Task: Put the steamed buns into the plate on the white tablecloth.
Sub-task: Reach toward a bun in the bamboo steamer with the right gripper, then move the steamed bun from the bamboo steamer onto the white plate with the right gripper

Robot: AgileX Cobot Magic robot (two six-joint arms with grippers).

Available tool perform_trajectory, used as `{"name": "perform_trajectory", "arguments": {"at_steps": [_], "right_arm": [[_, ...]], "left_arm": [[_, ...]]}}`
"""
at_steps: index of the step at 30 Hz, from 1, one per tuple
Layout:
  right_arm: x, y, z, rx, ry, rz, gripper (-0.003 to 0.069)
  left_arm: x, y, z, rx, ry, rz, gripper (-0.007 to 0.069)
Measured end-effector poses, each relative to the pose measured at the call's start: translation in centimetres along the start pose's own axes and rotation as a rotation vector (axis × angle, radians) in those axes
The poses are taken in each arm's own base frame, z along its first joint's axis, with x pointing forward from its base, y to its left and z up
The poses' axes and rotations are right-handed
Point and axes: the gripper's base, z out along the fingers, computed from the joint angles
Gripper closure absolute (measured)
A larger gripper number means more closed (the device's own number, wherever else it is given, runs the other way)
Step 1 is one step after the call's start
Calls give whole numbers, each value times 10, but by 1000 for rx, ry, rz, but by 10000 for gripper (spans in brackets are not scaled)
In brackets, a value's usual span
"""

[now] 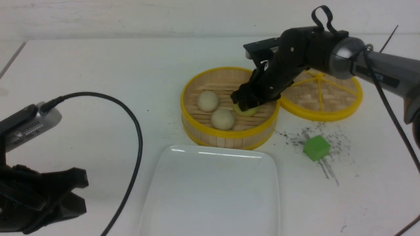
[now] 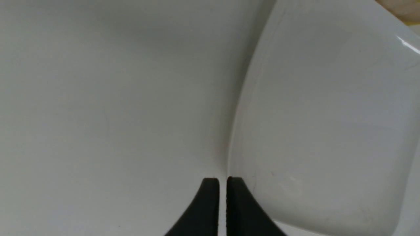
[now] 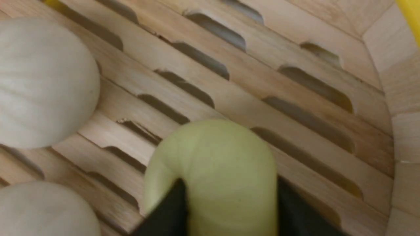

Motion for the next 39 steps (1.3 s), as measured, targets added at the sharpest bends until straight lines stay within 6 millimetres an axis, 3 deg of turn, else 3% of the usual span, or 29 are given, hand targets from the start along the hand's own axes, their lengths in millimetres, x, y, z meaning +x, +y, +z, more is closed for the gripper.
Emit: {"name": "perform_trajectory", "arguments": {"at_steps": [2, 4, 11, 21, 23, 24, 27, 32, 35, 36, 37, 39], "right_arm": [[-1, 0, 0, 0, -5, 0, 533], [-2, 0, -1, 2, -10, -3, 624], [-6, 4, -27, -5, 1, -12, 644], [-13, 25, -157, -33, -14, -54, 644], [-8, 29, -180, -43, -15, -58, 644], [-7, 29, -181, -46, -14, -57, 644], [12, 36, -209, -90, 4, -48, 644], [47, 43, -225, -161, 21, -2, 644], [91, 60, -226, -227, 32, 3, 644], [92, 62, -228, -232, 27, -1, 644], [110, 73, -225, -257, 41, -15, 644], [122, 82, -218, -273, 62, -30, 644]], "left_arm": [[0, 0, 0, 0, -2, 0, 558], [0, 0, 0, 0, -2, 0, 555], [0, 0, 0, 1, -4, 0, 552], [-1, 0, 0, 1, -7, 0, 546], [-1, 0, 0, 1, -7, 0, 543], [-1, 0, 0, 1, -7, 0, 542], [-1, 0, 0, 1, -7, 0, 538], [-1, 0, 0, 1, -7, 0, 534], [-1, 0, 0, 2, -6, -1, 531], [-1, 0, 0, 2, -6, -1, 531], [0, 0, 0, 1, -3, -1, 529], [0, 0, 0, 1, 0, -1, 526]]}}
